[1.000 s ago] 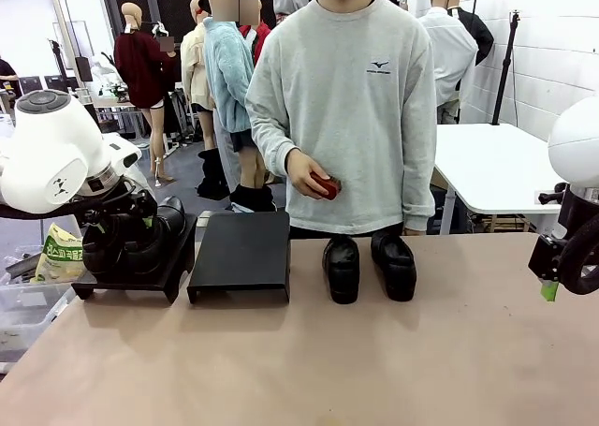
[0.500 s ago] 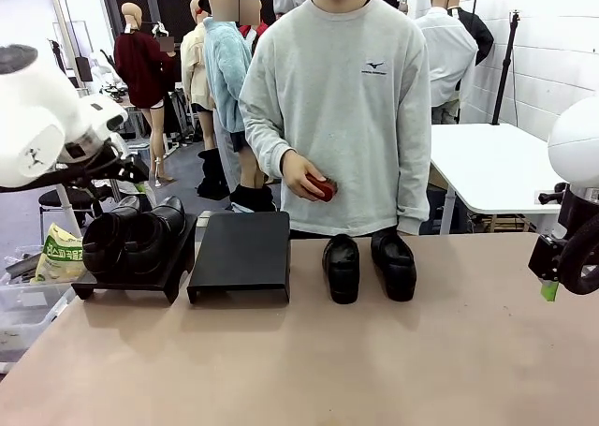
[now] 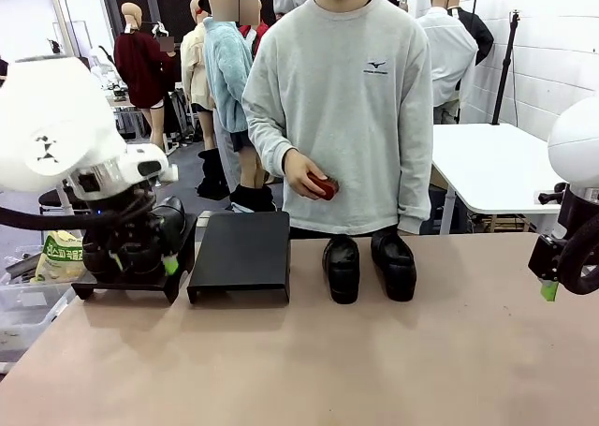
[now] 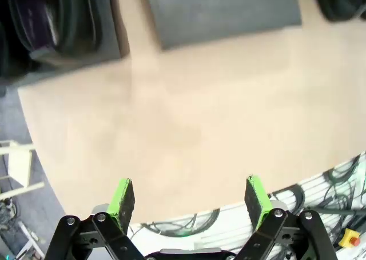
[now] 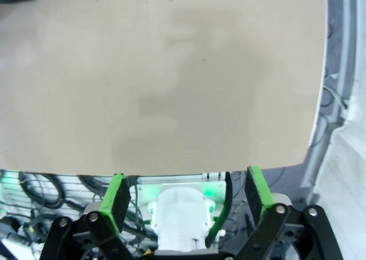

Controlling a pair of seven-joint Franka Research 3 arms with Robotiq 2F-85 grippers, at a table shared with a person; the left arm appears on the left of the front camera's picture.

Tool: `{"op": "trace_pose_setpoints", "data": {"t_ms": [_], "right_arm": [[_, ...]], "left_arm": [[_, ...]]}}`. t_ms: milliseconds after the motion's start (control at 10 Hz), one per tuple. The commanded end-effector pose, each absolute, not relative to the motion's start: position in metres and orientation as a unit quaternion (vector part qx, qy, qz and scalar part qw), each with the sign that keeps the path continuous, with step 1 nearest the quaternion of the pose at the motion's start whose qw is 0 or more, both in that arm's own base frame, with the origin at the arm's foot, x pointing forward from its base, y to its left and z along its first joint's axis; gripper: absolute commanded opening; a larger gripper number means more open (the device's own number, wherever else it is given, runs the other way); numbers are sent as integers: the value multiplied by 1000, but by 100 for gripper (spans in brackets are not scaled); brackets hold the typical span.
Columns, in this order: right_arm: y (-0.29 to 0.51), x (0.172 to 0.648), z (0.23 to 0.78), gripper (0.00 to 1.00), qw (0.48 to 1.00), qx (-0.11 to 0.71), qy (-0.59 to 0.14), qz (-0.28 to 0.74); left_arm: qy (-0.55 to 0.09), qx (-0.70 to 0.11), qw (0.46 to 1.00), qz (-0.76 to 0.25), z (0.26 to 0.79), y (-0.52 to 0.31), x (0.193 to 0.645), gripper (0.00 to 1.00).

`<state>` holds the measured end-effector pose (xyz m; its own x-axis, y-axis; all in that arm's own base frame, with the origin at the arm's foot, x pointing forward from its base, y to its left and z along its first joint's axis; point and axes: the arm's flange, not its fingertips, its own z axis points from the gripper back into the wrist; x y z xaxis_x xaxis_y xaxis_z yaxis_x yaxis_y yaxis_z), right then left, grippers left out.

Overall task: Organize the shoes by placing them on the stand.
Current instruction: Pick up one Shoe and place it in the middle of the table.

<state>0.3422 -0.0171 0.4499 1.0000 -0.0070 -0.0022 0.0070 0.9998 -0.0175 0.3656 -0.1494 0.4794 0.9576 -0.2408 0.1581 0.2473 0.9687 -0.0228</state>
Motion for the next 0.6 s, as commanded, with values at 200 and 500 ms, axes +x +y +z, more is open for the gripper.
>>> {"op": "trace_pose_setpoints", "data": {"t_ms": [200,500], "right_arm": [[-16,342,449,100,1000,-10,4,-7],[-16,342,449,100,1000,-10,4,-7]], "left_arm": [[-87,-12,991,-105,462,-137,375,100],[-70,-13,992,-108,461,-136,373,100]]}}
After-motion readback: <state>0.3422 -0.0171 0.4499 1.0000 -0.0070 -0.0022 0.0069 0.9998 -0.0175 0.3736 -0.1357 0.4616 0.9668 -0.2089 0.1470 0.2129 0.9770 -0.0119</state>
